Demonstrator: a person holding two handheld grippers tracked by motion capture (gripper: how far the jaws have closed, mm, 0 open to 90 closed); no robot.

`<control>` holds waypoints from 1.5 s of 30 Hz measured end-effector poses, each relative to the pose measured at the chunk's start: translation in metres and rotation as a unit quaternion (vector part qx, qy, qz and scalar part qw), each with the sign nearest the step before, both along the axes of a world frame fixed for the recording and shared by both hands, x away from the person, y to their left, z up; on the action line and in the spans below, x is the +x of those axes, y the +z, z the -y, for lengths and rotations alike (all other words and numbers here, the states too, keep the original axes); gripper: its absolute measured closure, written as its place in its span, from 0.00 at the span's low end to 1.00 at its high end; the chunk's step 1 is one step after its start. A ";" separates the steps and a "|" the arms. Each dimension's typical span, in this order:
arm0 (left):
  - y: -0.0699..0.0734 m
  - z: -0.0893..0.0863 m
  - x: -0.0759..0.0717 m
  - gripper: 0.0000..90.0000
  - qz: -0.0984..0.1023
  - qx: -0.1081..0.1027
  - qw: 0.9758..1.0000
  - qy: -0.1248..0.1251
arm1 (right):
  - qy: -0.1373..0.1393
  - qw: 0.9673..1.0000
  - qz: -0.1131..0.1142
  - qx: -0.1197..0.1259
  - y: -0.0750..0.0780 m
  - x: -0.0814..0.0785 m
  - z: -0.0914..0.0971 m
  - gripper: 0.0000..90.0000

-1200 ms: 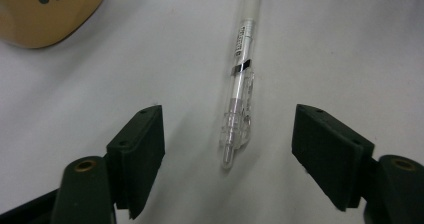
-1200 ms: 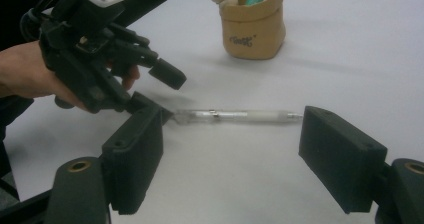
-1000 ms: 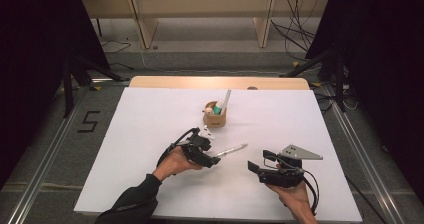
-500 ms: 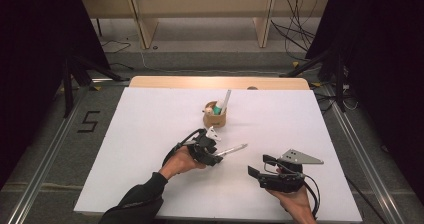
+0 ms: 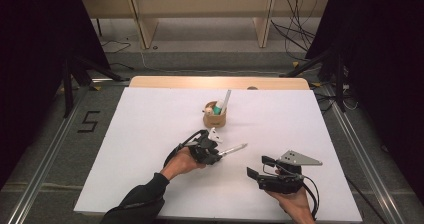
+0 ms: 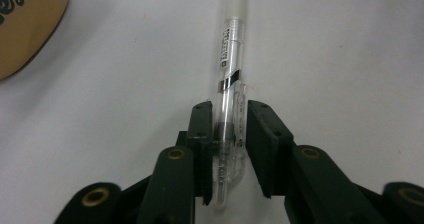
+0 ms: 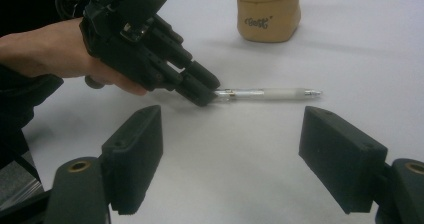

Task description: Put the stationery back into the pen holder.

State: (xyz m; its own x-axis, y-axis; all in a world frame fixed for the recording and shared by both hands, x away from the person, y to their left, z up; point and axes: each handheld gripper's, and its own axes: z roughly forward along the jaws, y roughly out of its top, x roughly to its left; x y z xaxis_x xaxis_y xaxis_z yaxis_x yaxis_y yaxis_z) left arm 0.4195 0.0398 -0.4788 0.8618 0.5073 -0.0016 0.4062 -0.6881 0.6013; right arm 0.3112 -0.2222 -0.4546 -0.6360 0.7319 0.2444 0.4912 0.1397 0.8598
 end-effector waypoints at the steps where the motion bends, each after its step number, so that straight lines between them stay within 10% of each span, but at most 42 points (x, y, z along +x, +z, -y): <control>1: 0.000 0.000 0.000 0.82 -0.001 -0.001 1.000 0.000 | 0.000 1.000 0.000 0.000 0.000 0.000 0.000 0.29; 24: 0.000 -0.024 -0.002 0.84 -0.002 -0.079 0.997 0.023 | -0.009 1.000 -0.001 0.017 0.000 0.001 0.003 0.29; 37: 0.014 -0.050 -0.018 0.84 0.010 -0.174 0.984 0.041 | -0.005 0.999 -0.008 0.041 0.001 0.002 -0.004 0.29; 45: 0.014 -0.057 -0.030 0.84 0.010 -0.198 0.979 0.041 | 0.003 0.998 -0.014 0.054 0.002 0.006 -0.014 0.29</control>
